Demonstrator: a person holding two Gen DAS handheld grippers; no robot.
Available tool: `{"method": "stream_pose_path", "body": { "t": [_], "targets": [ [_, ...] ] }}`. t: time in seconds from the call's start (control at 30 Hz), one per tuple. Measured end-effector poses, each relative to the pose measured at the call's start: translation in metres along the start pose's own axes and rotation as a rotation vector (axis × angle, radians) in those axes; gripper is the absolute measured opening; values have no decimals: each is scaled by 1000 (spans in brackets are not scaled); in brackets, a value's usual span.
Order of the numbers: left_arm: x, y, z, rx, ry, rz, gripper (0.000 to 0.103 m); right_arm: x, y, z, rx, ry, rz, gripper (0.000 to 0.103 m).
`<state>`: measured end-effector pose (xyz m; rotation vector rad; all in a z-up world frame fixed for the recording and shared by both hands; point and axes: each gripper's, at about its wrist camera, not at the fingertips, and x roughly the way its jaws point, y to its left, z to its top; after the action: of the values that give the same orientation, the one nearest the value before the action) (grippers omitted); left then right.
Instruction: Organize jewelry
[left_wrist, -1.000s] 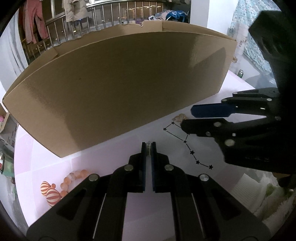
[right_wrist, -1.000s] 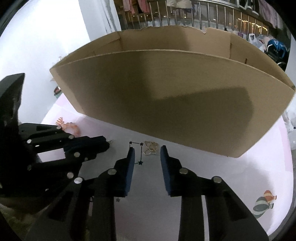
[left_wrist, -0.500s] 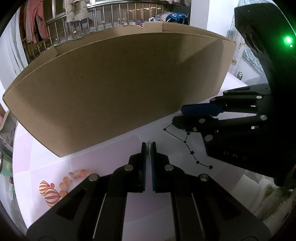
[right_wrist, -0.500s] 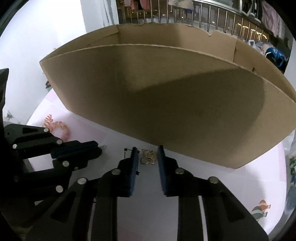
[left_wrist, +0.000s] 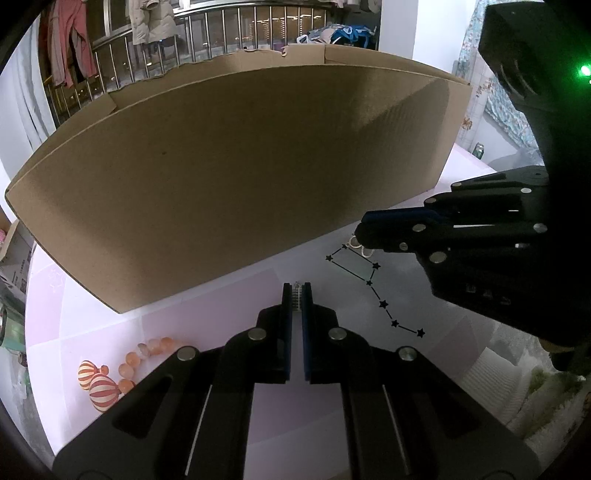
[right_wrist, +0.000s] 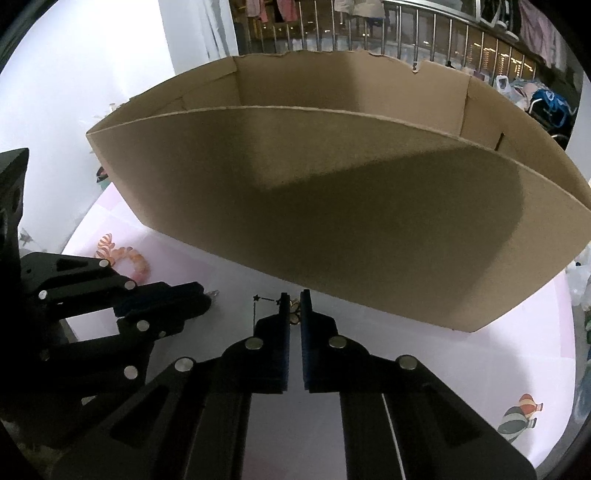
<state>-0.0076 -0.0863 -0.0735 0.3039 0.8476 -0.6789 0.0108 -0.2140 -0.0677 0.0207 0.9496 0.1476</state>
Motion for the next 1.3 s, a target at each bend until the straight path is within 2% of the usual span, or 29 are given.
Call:
{"method": "stream_pose_path", "body": {
  "t": [0.4,0.73,0.77,0.83,0.9,1.07,1.2,1.3],
  "targets": [
    [0,3,2,2,-1,1,4,-23,-18,-3,76,-37,27,4],
    [0,3,1,2,-1,2,4,-17,-13,-4,58,-4,50,5],
    [0,3,1,2,-1,2,4,-15,-11,-5,52,4,52,8],
    [0,3,1,2,-2,2,4,-11,-7,-5,38,15,44,26],
    [0,3,1,2,-2,2,4,-8,-3,-5,20,17,36,29],
    [0,3,1,1,-2,1,4,6,4,-5,-33,46,-6,29],
    [2,3,3,2,-2,1,4,11,3,-3,-37,60,-9,14],
    [2,2,2,1,-2,1,4,13,1,-4,-33,63,-10,14]
  ]
}}
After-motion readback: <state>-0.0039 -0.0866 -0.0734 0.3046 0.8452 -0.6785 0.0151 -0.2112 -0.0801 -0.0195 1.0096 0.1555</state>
